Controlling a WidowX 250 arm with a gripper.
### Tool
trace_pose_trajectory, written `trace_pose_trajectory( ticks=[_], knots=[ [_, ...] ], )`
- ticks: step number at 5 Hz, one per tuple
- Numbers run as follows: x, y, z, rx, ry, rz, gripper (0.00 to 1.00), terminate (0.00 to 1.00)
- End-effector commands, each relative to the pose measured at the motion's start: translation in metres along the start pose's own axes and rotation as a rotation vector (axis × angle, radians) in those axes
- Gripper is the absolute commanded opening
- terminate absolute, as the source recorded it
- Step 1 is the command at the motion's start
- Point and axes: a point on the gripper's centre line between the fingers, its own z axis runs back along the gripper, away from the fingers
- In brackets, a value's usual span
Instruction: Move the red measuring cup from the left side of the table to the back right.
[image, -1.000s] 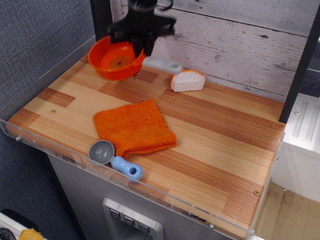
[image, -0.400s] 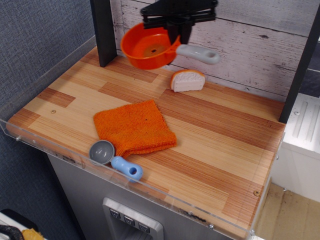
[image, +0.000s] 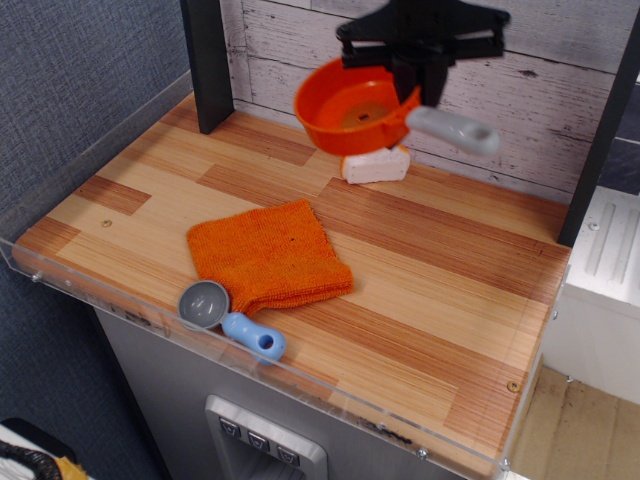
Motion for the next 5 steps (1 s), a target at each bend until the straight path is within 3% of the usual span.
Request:
trace_pose_trajectory(
  ticks=[1,3,5],
  knots=[
    [-0.033,-0.016,0.014,-0.053,0.002,-0.139,0.0,0.0],
    [-0.06,-0.03,-0.007,-0.069,0.059,-0.247,0.0,0.0],
    [-0.076,-0.035,-0.039,-0.037,0.127,-0.325,0.0,0.0]
  ],
)
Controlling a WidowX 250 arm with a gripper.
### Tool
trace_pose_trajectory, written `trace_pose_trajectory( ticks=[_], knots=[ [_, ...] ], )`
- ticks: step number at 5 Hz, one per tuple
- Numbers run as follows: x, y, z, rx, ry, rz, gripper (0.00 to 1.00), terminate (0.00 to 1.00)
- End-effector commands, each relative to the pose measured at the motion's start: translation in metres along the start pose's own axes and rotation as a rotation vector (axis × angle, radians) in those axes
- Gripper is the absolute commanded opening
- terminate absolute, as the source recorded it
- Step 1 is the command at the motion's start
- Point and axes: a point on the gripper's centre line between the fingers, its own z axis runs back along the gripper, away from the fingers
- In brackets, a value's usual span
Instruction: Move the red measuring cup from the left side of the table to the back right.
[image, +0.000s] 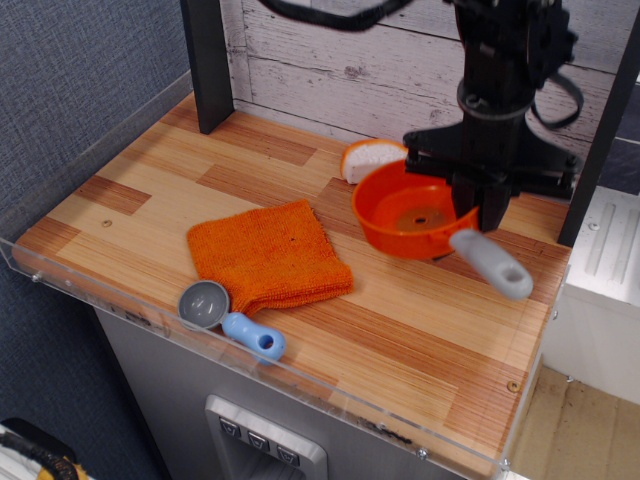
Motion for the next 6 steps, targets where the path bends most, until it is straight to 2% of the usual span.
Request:
trace_pose_trajectory(
  ticks=[1,3,4,6],
  knots=[
    [0.005,0.004,-0.02,0.024,0.049,-0.094,0.0,0.0],
    [0.016,-0.002,-0.037,0.03,0.109,-0.173,0.0,0.0],
    [0.011,-0.001,-0.041,0.031,0.145,-0.182,1.0,0.0],
    [0.014,0.001,-0.035,0.029,0.139,-0.179,1.0,0.0]
  ],
)
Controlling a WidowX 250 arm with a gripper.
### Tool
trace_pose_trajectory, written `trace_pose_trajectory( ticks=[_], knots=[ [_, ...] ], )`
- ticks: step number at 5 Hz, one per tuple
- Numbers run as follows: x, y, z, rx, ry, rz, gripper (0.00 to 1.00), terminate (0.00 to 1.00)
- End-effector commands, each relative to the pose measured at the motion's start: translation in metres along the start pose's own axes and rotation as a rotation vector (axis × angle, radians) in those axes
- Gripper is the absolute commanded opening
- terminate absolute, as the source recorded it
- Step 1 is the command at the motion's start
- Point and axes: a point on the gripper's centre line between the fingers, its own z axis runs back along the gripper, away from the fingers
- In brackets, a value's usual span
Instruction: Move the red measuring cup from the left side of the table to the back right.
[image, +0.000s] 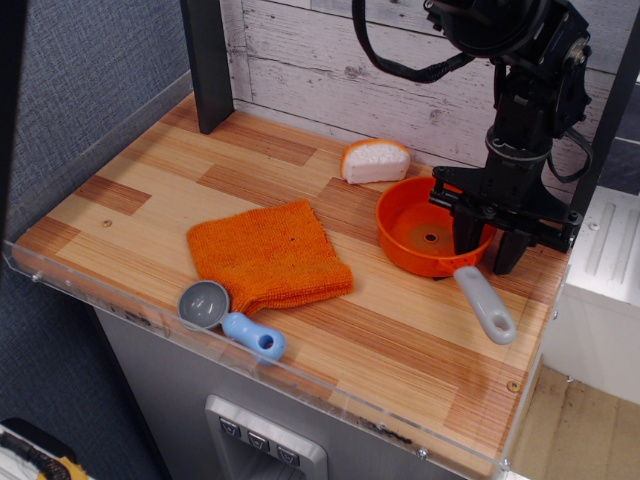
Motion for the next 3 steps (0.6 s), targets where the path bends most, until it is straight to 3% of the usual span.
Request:
trace_pose_trajectory(
  ticks=[1,2,3],
  knots=[
    [0.003,0.015,0.026,-0.035,-0.058,0.034,1.0,0.0],
    [0.009,0.022,0.044,-0.13,-0.116,0.11,1.0,0.0],
    [0.016,0.034,0.077,-0.164,-0.214,0.141,1.0,0.0]
  ],
)
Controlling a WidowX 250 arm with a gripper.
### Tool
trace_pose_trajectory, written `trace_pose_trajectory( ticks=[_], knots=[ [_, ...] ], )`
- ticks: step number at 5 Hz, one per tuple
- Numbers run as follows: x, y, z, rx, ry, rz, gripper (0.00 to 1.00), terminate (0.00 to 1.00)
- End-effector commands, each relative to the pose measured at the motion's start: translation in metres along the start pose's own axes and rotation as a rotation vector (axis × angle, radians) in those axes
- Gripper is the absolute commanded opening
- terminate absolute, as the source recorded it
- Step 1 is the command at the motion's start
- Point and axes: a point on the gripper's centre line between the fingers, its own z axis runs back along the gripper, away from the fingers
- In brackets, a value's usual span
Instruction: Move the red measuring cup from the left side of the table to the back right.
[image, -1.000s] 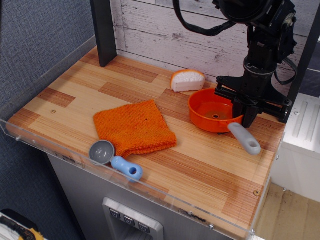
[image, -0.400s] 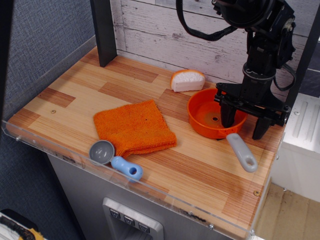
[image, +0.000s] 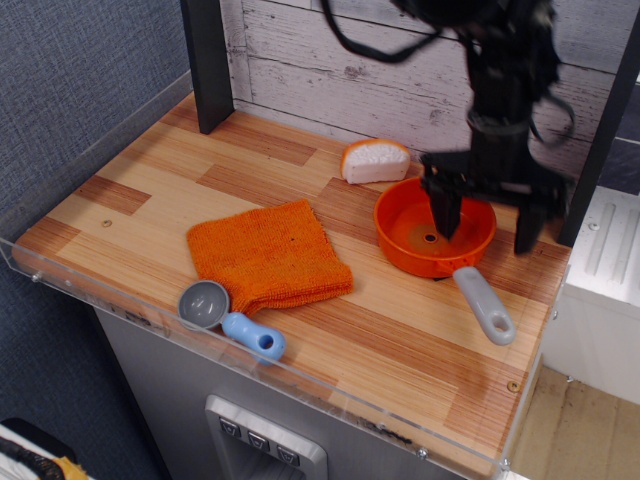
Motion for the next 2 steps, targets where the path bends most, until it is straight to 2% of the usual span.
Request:
trace_pose_trajectory(
  ticks=[1,2],
  knots=[
    [0.018,0.025,0.094,-0.094,-0.271,0.09,1.0,0.0],
    [0.02,0.036,0.127,-0.091,-0.359,0.114,1.0,0.0]
  ],
)
